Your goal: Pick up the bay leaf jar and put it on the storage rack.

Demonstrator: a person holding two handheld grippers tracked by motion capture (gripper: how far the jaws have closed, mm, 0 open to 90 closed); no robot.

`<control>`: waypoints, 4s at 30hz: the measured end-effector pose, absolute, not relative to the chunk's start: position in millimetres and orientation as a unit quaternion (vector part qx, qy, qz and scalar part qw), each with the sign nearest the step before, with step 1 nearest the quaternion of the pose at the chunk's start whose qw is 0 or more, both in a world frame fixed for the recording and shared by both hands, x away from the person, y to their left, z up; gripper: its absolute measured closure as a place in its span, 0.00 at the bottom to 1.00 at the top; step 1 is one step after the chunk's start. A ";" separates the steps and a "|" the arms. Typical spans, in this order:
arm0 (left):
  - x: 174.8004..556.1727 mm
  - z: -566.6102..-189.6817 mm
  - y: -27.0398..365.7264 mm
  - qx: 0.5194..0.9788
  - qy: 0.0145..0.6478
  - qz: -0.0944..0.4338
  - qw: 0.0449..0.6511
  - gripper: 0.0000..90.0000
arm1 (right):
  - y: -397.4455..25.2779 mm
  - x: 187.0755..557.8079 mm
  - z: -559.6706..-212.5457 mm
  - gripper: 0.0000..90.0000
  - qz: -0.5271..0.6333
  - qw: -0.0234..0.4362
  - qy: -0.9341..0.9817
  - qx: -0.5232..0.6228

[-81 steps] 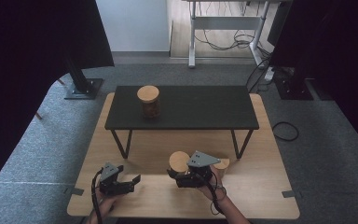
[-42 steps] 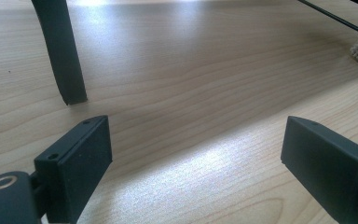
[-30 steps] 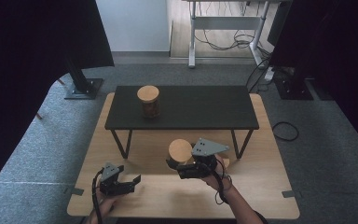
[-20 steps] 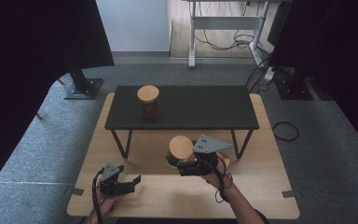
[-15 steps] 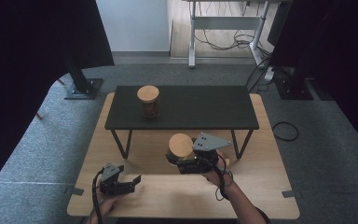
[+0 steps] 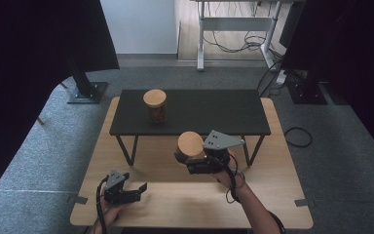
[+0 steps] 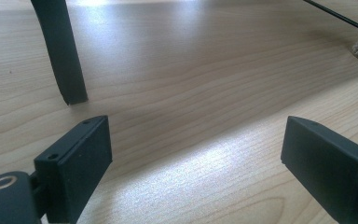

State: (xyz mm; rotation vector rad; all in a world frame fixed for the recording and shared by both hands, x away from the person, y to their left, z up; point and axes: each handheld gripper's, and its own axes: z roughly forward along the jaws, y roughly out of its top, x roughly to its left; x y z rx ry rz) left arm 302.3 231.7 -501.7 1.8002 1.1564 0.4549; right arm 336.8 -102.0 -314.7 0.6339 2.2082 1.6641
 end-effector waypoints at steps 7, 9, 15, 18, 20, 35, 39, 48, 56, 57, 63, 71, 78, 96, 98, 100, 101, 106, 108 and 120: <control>302.1 -501.7 231.8 0.730 0.470 0.187 0.459 0.09 | -101.1 343.2 -309.6 0.28 0.577 0.152 0.772 0.221; 302.1 -501.7 231.8 0.730 0.471 0.186 0.460 0.09 | -101.0 344.8 -307.8 0.28 0.577 0.152 0.771 0.223; 302.1 -501.7 232.1 0.729 0.471 0.186 0.460 0.09 | -100.9 346.6 -300.5 0.28 0.582 0.154 0.768 0.218; 302.0 -501.7 231.9 0.730 0.470 0.187 0.460 0.09 | -101.4 348.0 -297.4 0.28 0.588 0.151 0.766 0.213; 302.1 -501.7 231.9 0.730 0.470 0.187 0.459 0.09 | -101.6 348.8 -295.3 0.28 0.590 0.151 0.765 0.210; 302.1 -501.8 232.0 0.730 0.470 0.186 0.460 0.09 | -99.7 364.4 -273.8 0.28 0.586 0.166 0.765 0.209; 302.2 -501.8 232.5 0.729 0.470 0.184 0.461 0.09 | -101.6 370.1 -269.9 0.28 0.589 0.164 0.763 0.209; 302.2 -501.8 232.7 0.730 0.470 0.184 0.461 0.09 | -103.3 380.5 -260.8 0.28 0.593 0.164 0.760 0.210; 302.2 -501.8 233.0 0.730 0.469 0.182 0.463 0.09 | -102.4 391.0 -260.2 0.28 0.588 0.165 0.762 0.215; 302.2 -501.8 233.0 0.730 0.469 0.182 0.462 0.09 | -102.5 392.4 -260.5 0.28 0.588 0.165 0.761 0.217; 302.2 -501.8 233.1 0.730 0.470 0.182 0.462 0.09 | -103.2 401.2 -261.0 0.28 0.586 0.167 0.760 0.225; 302.3 -501.9 233.6 0.728 0.471 0.179 0.464 0.09 | -103.4 412.2 -260.3 0.28 0.582 0.172 0.761 0.229; 302.4 -501.9 233.6 0.729 0.470 0.180 0.464 0.09 | -103.5 424.4 -265.3 0.28 0.571 0.176 0.764 0.243; 302.2 -501.9 234.3 0.730 0.469 0.179 0.464 0.09 | -100.3 449.9 -277.9 0.28 0.536 0.200 0.773 0.275; 302.1 -501.9 234.1 0.731 0.468 0.179 0.464 0.09 | -99.2 451.8 -279.1 0.28 0.534 0.204 0.770 0.284; 302.1 -501.9 234.2 0.731 0.468 0.179 0.464 0.09 | -97.4 453.4 -280.3 0.28 0.527 0.211 0.772 0.286; 302.0 -501.9 234.2 0.730 0.468 0.180 0.464 0.09 | -96.7 454.2 -280.9 0.28 0.522 0.215 0.774 0.286; 301.9 -501.8 234.0 0.731 0.467 0.180 0.464 0.09 | -94.7 456.0 -283.3 0.28 0.512 0.217 0.781 0.285; 301.8 -501.8 233.9 0.731 0.467 0.181 0.463 0.09 | -94.2 456.2 -284.1 0.27 0.507 0.219 0.784 0.285; 302.0 -501.9 233.9 0.732 0.466 0.180 0.463 0.09 | -96.7 460.2 -286.8 0.28 0.497 0.227 0.781 0.302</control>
